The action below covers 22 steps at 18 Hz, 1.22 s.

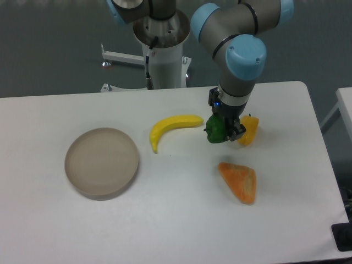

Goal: Place the green pepper on the plate
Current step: 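Carry the held green pepper over to the wooden plate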

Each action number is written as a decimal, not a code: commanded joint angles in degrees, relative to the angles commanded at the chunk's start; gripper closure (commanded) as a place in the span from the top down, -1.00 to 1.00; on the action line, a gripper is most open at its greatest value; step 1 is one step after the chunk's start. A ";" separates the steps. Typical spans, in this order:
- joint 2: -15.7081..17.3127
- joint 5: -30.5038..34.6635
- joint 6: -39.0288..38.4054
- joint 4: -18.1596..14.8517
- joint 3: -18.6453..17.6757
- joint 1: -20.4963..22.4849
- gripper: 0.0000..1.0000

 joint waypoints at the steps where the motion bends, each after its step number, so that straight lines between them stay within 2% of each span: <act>1: 0.00 -0.26 -0.09 0.00 0.09 0.00 -0.40; 6: -2.54 -0.96 -3.77 0.44 1.84 -2.02 -0.41; 8: -3.25 -2.72 -6.14 1.84 1.50 -3.68 -0.44; 12: -2.90 -5.09 -11.41 2.02 1.32 -8.51 -0.47; 14: -3.16 -5.97 -15.54 4.56 1.32 -11.93 -0.47; 18: -3.95 -6.33 -24.07 4.75 0.79 -18.62 -0.46; 22: -5.80 -6.33 -27.94 4.75 0.88 -22.58 -0.46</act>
